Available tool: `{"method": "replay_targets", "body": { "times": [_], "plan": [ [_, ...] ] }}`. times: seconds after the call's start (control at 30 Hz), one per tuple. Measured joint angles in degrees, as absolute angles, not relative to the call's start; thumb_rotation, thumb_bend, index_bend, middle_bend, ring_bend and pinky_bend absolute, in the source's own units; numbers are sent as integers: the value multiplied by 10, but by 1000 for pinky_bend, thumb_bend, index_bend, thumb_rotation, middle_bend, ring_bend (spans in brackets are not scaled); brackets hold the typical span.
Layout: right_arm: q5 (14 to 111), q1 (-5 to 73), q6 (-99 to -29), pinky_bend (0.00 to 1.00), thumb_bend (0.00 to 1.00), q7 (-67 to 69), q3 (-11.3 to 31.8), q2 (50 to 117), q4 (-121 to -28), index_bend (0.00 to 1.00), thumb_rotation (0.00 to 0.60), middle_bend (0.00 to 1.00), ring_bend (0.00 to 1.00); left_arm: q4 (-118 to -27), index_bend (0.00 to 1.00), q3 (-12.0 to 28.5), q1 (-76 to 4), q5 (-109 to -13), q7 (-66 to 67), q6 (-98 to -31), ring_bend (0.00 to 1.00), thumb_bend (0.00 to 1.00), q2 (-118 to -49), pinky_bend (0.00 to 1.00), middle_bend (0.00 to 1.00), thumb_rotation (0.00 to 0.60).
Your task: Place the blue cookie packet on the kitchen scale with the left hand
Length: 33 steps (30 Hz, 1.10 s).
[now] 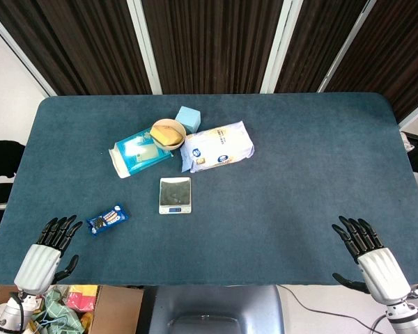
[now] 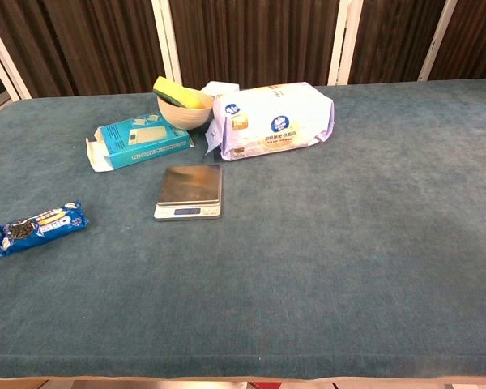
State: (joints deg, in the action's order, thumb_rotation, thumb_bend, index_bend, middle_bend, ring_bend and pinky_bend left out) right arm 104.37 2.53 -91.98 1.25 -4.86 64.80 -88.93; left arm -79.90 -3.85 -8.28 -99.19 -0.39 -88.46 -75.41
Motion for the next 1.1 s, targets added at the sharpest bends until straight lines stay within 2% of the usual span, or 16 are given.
{"method": "replay_targets", "body": {
  "times": [0.1, 0.13, 0.2, 0.23, 0.27, 0.33, 0.37, 0.43, 0.57, 0.83, 1.1],
  "plan": [
    [1044, 26, -917, 0, 174, 12, -50, 648, -890, 0, 600, 0, 0, -798, 0, -38, -85, -991, -5, -881, 28, 403, -755, 124, 0, 600],
    [1044, 26, -916, 0, 174, 12, -50, 647, -890, 0, 600, 0, 0, -797, 0, -38, -85, -990, -3, -880, 101, 399, -757, 193, 0, 600],
    [1044, 27, -915, 0, 174, 12, -50, 647, -891, 0, 600, 0, 0, -792, 0, -34, -86, -986, 3, -877, 396, 393, -765, 440, 0, 600],
    [1043, 27, -915, 0, 174, 14, -50, 646, -892, 0, 600, 0, 0, -788, 0, -31, -87, -983, 4, -876, 586, 387, -771, 606, 0, 600],
    [1043, 27, -916, 0, 174, 15, -50, 646, -893, 0, 600, 0, 0, -783, 0, -29, -88, -980, 5, -874, 712, 382, -778, 725, 0, 600],
    [1043, 27, -915, 0, 174, 14, -50, 646, -893, 0, 600, 0, 0, -770, 0, -21, -91, -966, 10, -864, 904, 370, -799, 918, 17, 600],
    [1043, 28, -914, 0, 174, 15, -50, 646, -893, 0, 600, 0, 0, -763, 0, -17, -92, -959, 14, -860, 953, 369, -810, 964, 32, 600],
    [1041, 29, -911, 0, 174, 16, -49, 646, -895, 0, 600, 0, 0, -747, 0, -6, -97, -941, 18, -847, 994, 367, -840, 997, 57, 600],
    [1035, 31, -904, 0, 174, 17, -48, 645, -896, 0, 600, 0, 0, -721, 13, 17, -112, -896, 26, -805, 1000, 353, -887, 1000, 81, 600],
    [1028, 32, -900, 0, 174, 21, -46, 642, -898, 0, 600, 0, 0, -673, 111, 59, -145, -822, 118, -746, 1000, 347, -962, 1000, 161, 600],
    [1027, 33, -900, 0, 174, 29, -47, 637, -899, 0, 600, 0, 0, -632, 227, 88, -165, -770, 144, -720, 1000, 347, -1001, 1000, 239, 600]
  ]
}}
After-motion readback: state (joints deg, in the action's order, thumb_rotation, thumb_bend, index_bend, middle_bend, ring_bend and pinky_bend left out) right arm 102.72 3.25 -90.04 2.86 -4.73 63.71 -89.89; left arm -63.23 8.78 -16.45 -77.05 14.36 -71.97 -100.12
